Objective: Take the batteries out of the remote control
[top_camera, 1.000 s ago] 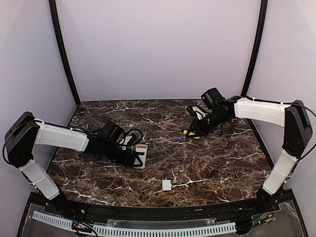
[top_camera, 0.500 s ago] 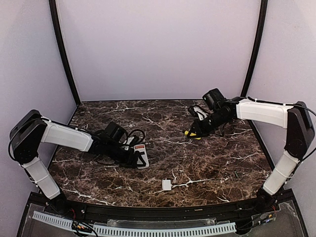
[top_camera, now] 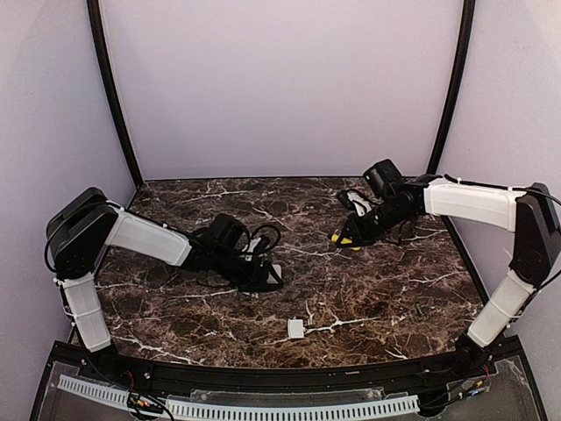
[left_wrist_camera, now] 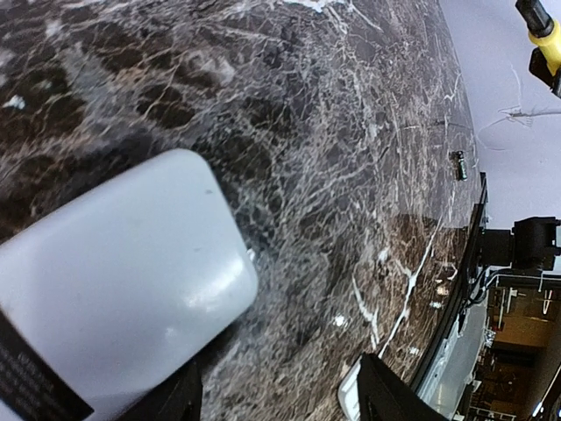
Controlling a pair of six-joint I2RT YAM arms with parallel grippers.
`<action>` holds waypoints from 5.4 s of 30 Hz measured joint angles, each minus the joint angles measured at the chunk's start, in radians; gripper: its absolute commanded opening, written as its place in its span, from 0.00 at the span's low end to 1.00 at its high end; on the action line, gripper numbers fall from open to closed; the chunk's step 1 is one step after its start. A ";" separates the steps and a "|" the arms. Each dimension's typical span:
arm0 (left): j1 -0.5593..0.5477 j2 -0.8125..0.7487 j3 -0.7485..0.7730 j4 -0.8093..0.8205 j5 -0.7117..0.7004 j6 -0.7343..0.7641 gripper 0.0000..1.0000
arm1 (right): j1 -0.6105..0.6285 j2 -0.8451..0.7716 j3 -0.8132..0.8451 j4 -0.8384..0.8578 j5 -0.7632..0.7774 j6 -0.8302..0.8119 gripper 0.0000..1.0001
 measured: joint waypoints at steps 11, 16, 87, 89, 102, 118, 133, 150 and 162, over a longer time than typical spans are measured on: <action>-0.011 0.055 0.101 0.037 0.002 -0.008 0.61 | -0.011 -0.012 -0.007 0.000 0.007 -0.001 0.00; -0.015 -0.015 0.116 -0.050 -0.055 0.118 0.62 | -0.014 -0.012 -0.007 0.000 0.008 -0.005 0.00; 0.217 -0.109 0.083 -0.424 -0.135 1.325 0.98 | -0.021 0.005 -0.021 0.078 -0.129 -0.052 0.00; 0.211 -0.097 0.093 -0.447 -0.147 1.331 0.97 | -0.021 0.005 -0.021 0.078 -0.129 -0.052 0.00; 0.144 -0.048 0.112 -0.495 -0.264 1.385 0.87 | -0.032 0.006 -0.021 0.078 -0.129 -0.052 0.00; 0.133 -0.042 0.114 -0.452 -0.289 1.394 0.48 | -0.035 0.006 -0.020 0.074 -0.138 -0.060 0.00; 0.096 -0.099 0.111 -0.359 -0.254 1.372 0.44 | 0.042 0.073 0.060 0.061 -0.369 -0.092 0.00; 0.072 -0.245 -0.021 -0.156 -0.118 1.291 0.43 | 0.080 0.142 0.072 0.055 -0.375 -0.092 0.00; 0.071 -0.251 -0.071 -0.023 -0.050 1.233 0.42 | 0.080 0.141 0.053 0.073 -0.376 -0.090 0.00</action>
